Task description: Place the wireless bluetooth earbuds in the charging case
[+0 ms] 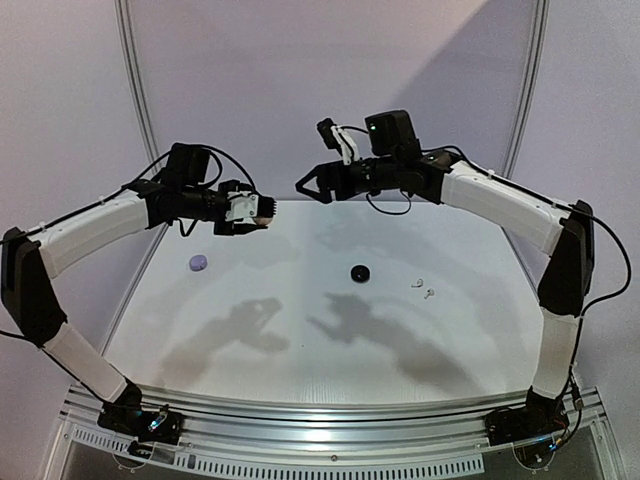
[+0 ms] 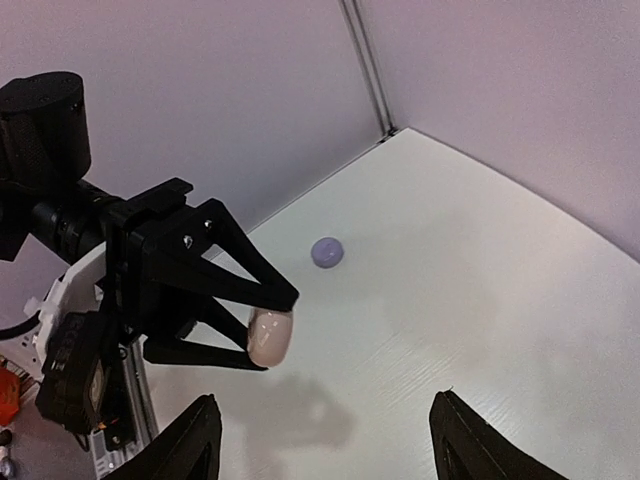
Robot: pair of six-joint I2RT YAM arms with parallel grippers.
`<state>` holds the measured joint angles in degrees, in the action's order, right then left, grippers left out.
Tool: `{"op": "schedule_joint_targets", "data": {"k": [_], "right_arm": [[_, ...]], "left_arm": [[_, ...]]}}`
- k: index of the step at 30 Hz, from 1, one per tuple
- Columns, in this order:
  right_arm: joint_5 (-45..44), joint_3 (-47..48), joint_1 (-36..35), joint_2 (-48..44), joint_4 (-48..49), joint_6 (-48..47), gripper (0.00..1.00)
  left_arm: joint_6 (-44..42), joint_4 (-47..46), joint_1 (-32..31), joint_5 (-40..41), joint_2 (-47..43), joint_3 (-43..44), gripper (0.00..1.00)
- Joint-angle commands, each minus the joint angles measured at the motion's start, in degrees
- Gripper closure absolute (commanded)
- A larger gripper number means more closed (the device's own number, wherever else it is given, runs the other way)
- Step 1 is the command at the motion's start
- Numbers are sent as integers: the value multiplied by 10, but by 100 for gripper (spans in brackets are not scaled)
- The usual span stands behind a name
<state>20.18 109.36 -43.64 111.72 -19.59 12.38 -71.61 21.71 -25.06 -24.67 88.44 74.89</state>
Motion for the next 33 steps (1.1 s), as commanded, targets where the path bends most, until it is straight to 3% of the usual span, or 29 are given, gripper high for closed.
{"op": "schedule_joint_targets", "data": {"k": [1, 12, 20, 26, 33], "right_arm": [[80, 22, -31, 40, 38, 57, 27], [64, 46, -42, 102, 93, 103, 37], [87, 71, -45, 129, 76, 101, 57], [98, 72, -46, 128, 58, 95, 58], [107, 75, -49, 132, 45, 89, 72]], "left_arm": [[-46, -59, -24, -17, -25, -36, 68], [-35, -74, -32, -20, -42, -54, 70], [-36, -82, -33, -15, -49, -63, 70], [-25, -93, -33, -12, -51, -69, 70], [-10, -104, -33, -13, -51, -71, 71]]}}
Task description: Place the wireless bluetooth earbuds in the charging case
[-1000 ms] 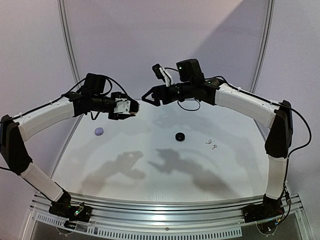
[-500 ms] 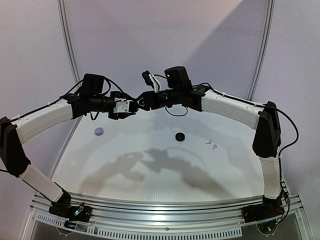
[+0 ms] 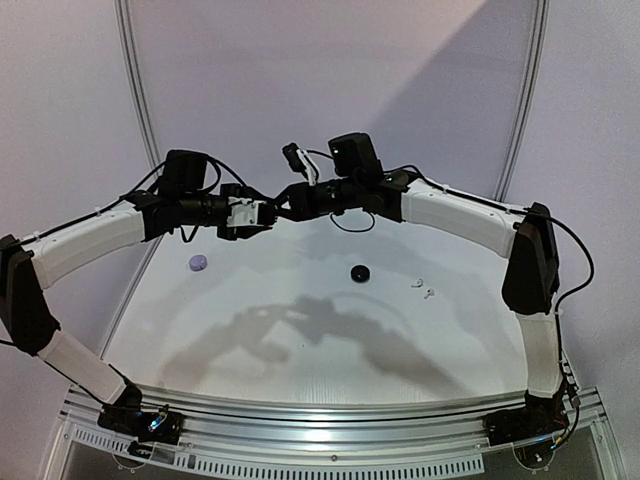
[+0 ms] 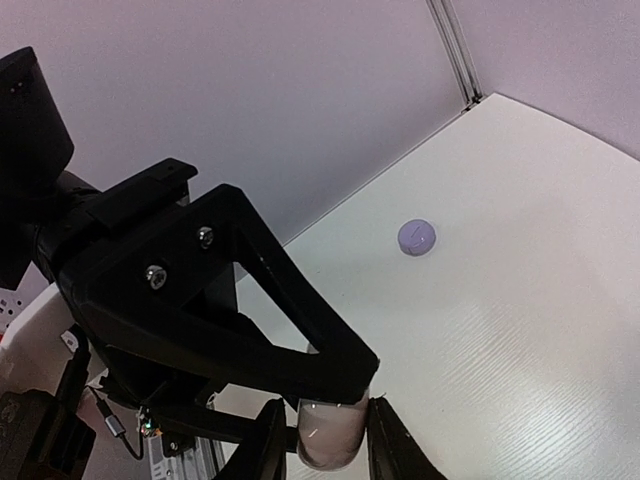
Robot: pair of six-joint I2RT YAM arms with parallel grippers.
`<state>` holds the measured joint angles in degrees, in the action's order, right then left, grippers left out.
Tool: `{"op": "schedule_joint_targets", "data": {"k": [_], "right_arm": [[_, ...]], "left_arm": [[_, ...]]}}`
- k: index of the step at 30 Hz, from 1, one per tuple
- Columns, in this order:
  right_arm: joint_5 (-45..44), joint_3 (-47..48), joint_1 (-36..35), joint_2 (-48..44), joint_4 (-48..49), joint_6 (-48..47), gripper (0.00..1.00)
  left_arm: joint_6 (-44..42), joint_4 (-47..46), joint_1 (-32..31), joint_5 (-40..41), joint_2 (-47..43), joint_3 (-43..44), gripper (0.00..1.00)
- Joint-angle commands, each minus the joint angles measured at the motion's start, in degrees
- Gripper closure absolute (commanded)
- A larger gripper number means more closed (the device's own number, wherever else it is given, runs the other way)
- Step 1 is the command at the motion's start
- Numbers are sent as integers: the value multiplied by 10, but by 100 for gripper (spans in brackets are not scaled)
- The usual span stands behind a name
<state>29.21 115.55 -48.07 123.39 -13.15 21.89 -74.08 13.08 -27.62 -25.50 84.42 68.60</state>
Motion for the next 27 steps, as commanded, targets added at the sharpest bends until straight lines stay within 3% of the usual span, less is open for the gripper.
{"op": "schedule_joint_targets", "data": {"k": [1, 7, 12, 13, 17, 19, 23, 25, 27], "right_arm": [[16, 13, -5, 15, -21, -7, 73], [19, 20, -5, 19, -26, -10, 71], [32, 26, -6, 19, -26, -17, 91], [35, 24, -6, 17, -23, -20, 93], [37, -8, -5, -10, -5, -56, 98], [23, -31, -4, -30, -9, -92, 100], [-15, -91, -6, -92, -27, -226, 100], [-20, -112, -13, -122, -28, -283, 100], [-28, -121, -23, -144, -39, -347, 100]], "left_arm": [[17, -19, -8, -4, -11, -8, 71], [23, -27, -8, -3, -11, -9, 71], [29, -31, -8, -3, -11, -10, 69], [33, -32, -8, -2, -11, -10, 64], [71, -31, -7, -1, -14, -14, 9], [104, -14, -4, -14, -17, -9, 1], [166, 92, 24, -127, -21, 32, 2], [183, 150, 31, -201, -19, 53, 9], [190, 202, 30, -260, -15, 67, 24]]}}
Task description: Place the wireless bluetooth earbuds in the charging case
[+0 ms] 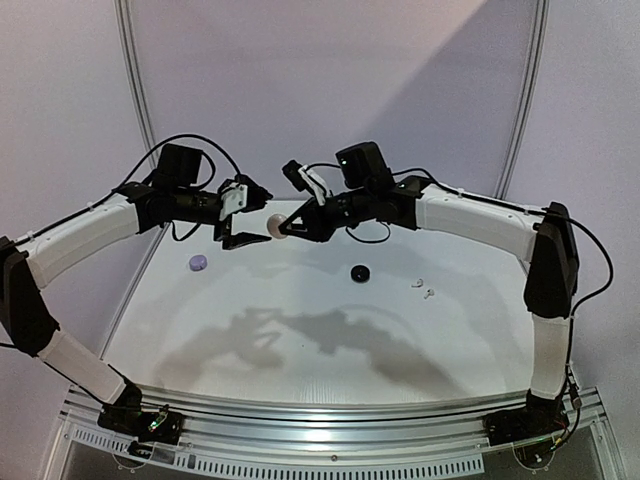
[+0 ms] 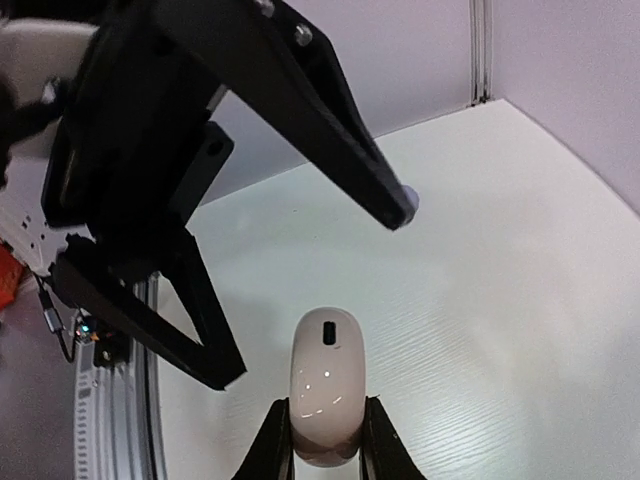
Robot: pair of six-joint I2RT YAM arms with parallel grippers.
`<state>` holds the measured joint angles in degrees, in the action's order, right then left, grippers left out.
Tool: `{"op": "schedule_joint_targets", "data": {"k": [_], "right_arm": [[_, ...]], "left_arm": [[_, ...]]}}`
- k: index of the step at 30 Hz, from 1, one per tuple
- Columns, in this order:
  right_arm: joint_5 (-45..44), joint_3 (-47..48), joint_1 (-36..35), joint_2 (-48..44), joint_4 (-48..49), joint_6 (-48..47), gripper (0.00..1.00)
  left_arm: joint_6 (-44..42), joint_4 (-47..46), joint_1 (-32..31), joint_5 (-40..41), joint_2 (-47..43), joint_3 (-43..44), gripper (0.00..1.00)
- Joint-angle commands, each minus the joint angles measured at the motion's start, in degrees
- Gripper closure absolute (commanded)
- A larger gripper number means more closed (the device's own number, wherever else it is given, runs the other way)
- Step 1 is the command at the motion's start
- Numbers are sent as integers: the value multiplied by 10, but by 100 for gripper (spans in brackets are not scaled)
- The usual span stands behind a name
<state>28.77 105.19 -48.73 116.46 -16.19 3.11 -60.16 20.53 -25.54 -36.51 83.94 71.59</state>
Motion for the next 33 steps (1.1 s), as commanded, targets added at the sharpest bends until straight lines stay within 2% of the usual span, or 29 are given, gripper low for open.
{"op": "schedule_joint_targets", "data": {"k": [1, 3, 6, 12, 14, 18, 21, 28, 30, 33], "right_arm": [[-29, -18, -21, -79, -16, -188, 100], [-38, -12, -30, -86, -35, -236, 100], [-56, 3, -48, -87, -67, -293, 100], [-71, 13, -59, -84, -78, -342, 100], [-79, 17, -60, -82, -81, -346, 100], [-101, 18, -60, -81, -91, -354, 100], [-107, 21, -59, -80, -97, -358, 100], [-102, 24, -60, -81, -91, -359, 100], [-102, 25, -60, -80, -92, -360, 100], [-102, 25, -60, -82, -83, -357, 100]], "left_arm": [[61, 139, 10, -172, -9, 41, 29], [100, 135, 8, -195, -8, 42, 38], [172, 97, 5, -176, -7, 46, 51], [177, 92, 0, -157, -9, 55, 68], [164, 109, 0, -167, -9, 57, 69], [135, 139, 0, -180, -10, 62, 52], [133, 136, -1, -175, -10, 67, 50], [137, 126, -3, -178, -5, 74, 70], [137, 126, -5, -178, -5, 74, 78], [141, 125, -6, -183, -5, 72, 95]]}}
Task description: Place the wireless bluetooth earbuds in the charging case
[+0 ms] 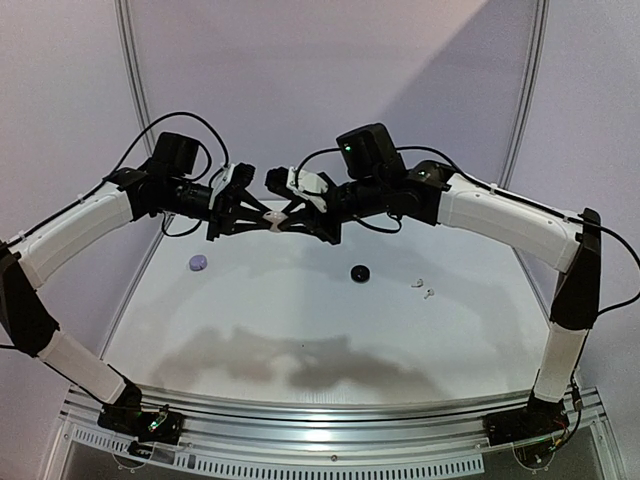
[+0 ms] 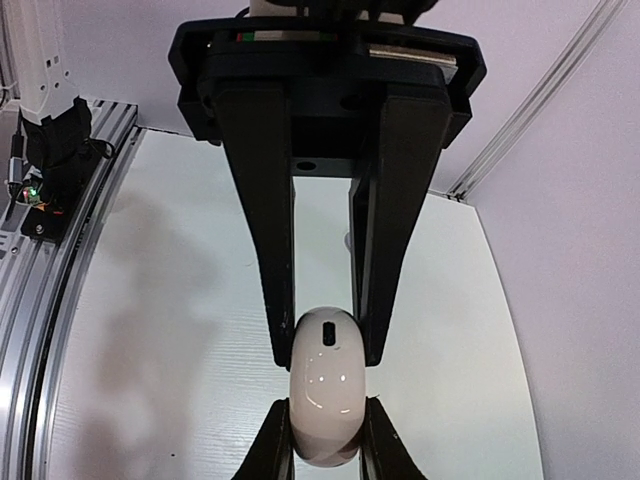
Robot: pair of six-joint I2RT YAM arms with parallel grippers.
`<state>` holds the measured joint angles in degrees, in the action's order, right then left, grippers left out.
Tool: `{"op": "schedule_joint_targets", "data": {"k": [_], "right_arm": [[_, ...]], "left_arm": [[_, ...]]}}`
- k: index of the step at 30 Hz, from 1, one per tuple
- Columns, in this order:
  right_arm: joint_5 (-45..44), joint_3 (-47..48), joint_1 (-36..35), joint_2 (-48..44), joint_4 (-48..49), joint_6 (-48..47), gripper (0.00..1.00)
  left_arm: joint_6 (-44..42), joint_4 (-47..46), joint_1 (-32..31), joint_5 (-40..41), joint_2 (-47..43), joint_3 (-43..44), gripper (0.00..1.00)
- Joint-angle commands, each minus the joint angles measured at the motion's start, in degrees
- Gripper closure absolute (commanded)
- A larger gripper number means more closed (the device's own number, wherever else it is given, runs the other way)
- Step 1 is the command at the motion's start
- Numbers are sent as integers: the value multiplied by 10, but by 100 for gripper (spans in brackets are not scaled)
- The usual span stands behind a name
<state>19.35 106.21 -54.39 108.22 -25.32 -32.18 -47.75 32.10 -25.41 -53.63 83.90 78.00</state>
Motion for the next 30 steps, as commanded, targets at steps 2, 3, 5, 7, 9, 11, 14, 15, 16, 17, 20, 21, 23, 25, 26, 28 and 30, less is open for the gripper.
{"op": "schedule_joint_targets", "data": {"k": [2, 3, 5, 7, 9, 11, 14, 15, 16, 17, 20, 21, 23, 25, 26, 28, 30], "right_arm": [[-12, 11, -3, -1, 24, 4, 97], [-19, 4, -3, -3, 35, 11, 91], [-38, -15, -3, -10, 67, 31, 73], [-54, -42, -1, -29, 109, 52, 53], [-48, -75, 9, -52, 158, 82, 38], [-21, -111, 28, -74, 215, 146, 27], [42, -160, 52, -104, 329, 241, 23], [61, -172, 55, -107, 368, 288, 23], [76, -179, 58, -107, 400, 313, 23], [89, -181, 59, -105, 437, 348, 23], [116, -174, 60, -84, 512, 434, 23], [123, -165, 60, -73, 530, 454, 24], [128, -149, 60, -51, 557, 501, 25], [134, -134, 60, -35, 573, 523, 27], [141, -125, 60, -25, 578, 529, 29], [161, -106, 60, -12, 579, 541, 34], [181, -86, 60, 1, 568, 547, 40]], "left_arm": [[33, 3, -7, -15, -6, 6, 100], [45, -3, -7, -15, -6, 4, 100], [85, -27, -6, -9, -8, -2, 100], [148, -83, 0, 0, -12, -9, 100], [253, -154, 17, -2, -15, -19, 100], [362, -247, 35, -14, -20, -33, 100], [512, -411, 47, -49, -29, -56, 100], [567, -471, 48, -60, -31, -68, 100], [619, -534, 48, -69, -33, -82, 100], [666, -601, 47, -75, -33, -95, 100], [734, -716, 39, -74, -34, -113, 100], [739, -728, 35, -72, -34, -114, 100], [745, -741, 30, -71, -32, -116, 100], [748, -746, 27, -69, -33, -118, 100], [750, -748, 27, -68, -33, -118, 100], [750, -749, 25, -67, -34, -119, 100], [750, -749, 23, -63, -35, -120, 100]]}}
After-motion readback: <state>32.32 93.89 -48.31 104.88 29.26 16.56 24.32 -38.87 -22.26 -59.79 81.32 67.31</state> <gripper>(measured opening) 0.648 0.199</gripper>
